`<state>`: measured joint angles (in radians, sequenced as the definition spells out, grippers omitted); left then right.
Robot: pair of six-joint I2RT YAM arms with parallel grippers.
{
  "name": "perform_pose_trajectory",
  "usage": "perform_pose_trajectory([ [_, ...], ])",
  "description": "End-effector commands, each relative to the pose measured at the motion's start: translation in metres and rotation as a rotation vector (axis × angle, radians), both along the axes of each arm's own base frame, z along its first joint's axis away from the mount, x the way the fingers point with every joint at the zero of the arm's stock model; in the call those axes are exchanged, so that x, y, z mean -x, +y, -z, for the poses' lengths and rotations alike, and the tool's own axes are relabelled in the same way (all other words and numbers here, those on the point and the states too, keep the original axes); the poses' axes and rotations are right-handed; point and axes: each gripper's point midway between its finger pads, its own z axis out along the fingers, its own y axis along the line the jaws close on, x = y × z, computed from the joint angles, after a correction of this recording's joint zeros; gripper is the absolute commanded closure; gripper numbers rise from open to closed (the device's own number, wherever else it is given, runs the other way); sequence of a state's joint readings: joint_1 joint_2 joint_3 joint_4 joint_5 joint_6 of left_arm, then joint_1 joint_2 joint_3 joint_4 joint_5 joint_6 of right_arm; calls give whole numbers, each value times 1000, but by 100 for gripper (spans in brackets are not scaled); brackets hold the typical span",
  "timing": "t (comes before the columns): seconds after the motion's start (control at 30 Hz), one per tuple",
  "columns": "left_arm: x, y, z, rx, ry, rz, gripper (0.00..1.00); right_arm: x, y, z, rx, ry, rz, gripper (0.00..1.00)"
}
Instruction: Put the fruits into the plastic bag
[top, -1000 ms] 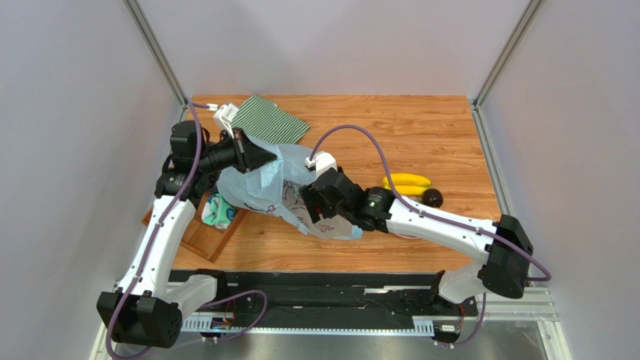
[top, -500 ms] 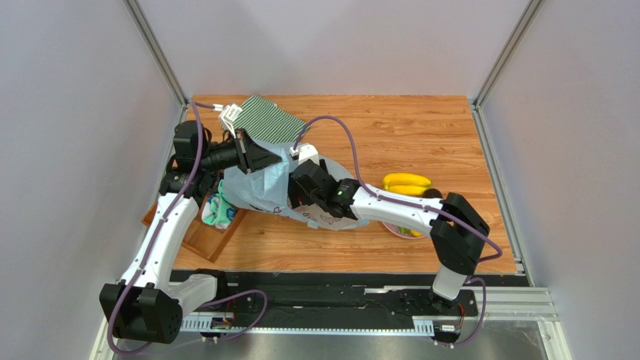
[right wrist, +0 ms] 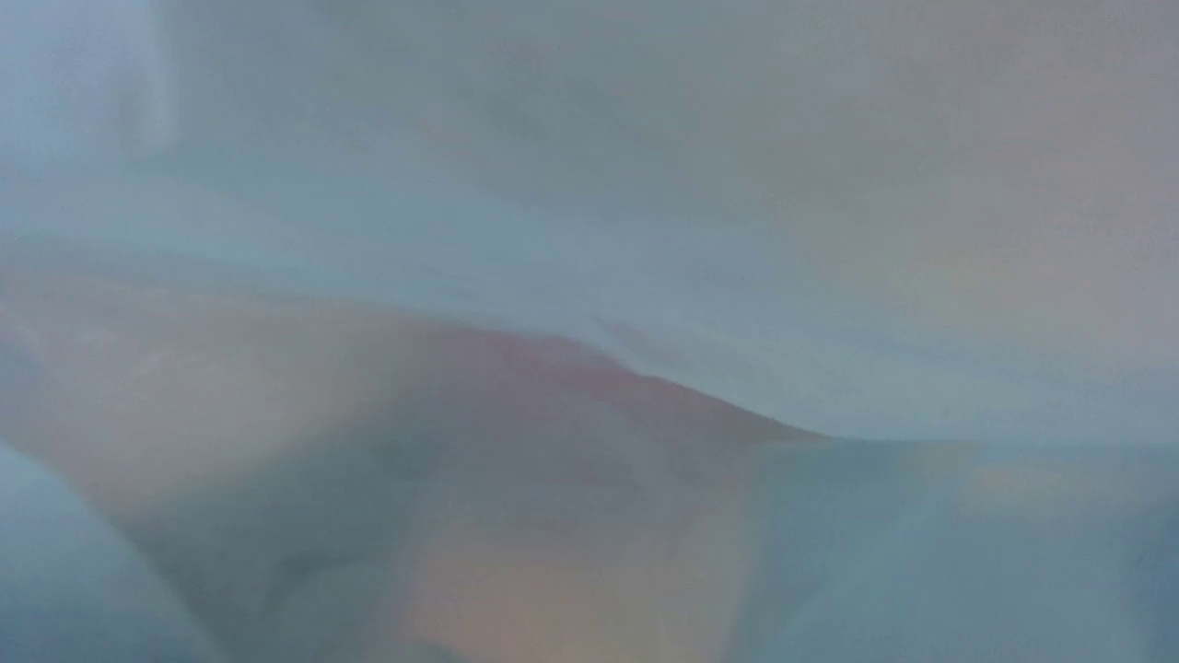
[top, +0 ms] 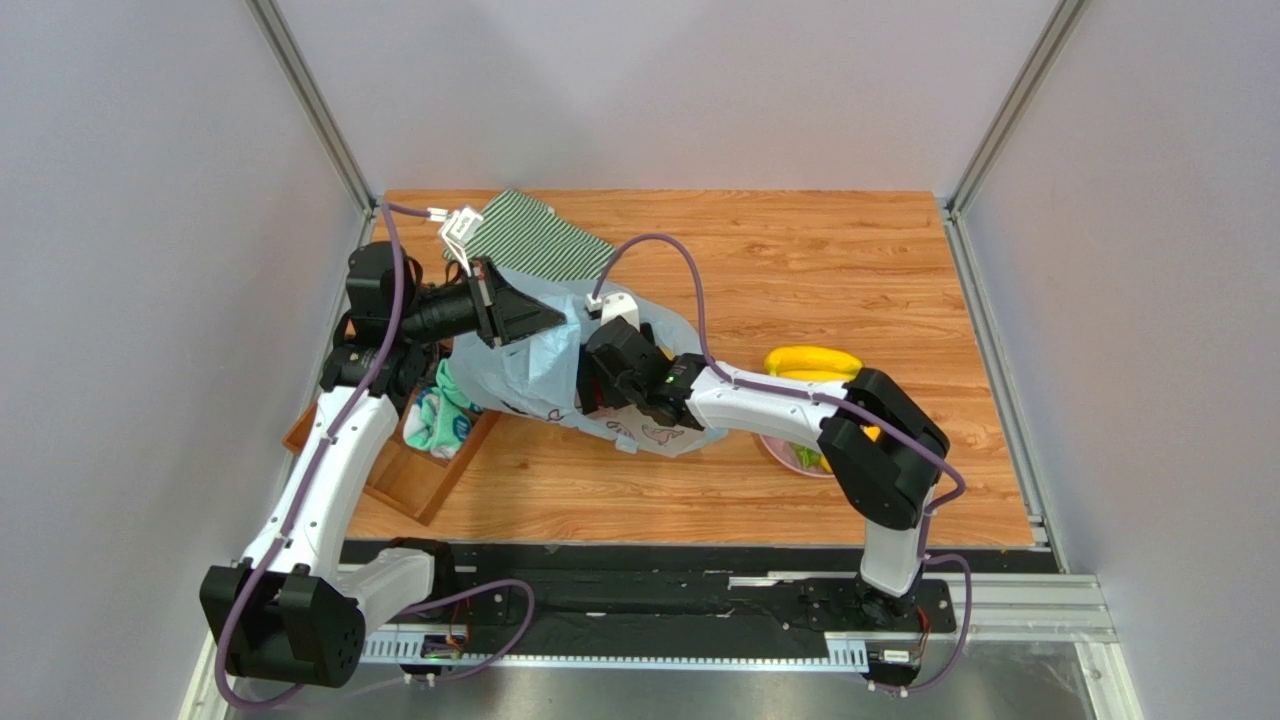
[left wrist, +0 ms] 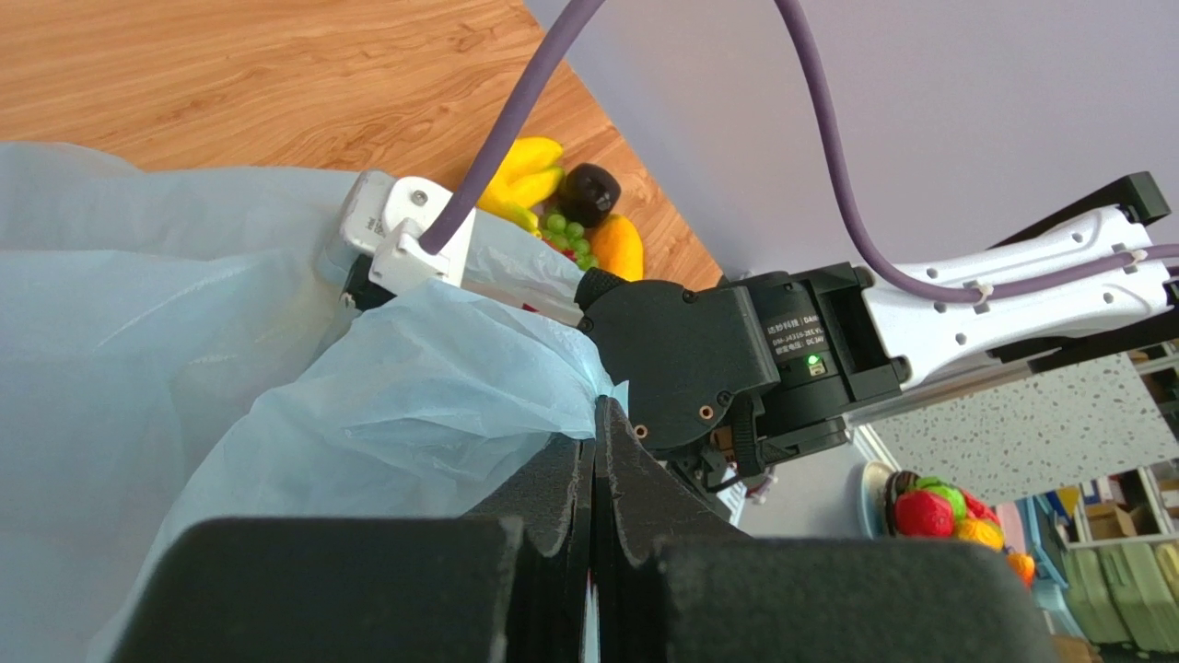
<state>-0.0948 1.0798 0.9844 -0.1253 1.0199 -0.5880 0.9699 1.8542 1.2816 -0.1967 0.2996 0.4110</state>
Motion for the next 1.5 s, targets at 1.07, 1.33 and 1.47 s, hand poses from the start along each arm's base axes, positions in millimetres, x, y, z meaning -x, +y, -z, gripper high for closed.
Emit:
perform_pose_trajectory([
  [1.07,-30,29,15,-60,22,-151,100,86,-41,-163,-441,-156,-232,10],
  [1.33,-30,31,16,-67,23,-158,100,93,-79,-199,-398,-236,-210,11],
  [1.47,-29,31,14,-70,17,-162,100,82,-113,-200,-357,-271,-73,12],
])
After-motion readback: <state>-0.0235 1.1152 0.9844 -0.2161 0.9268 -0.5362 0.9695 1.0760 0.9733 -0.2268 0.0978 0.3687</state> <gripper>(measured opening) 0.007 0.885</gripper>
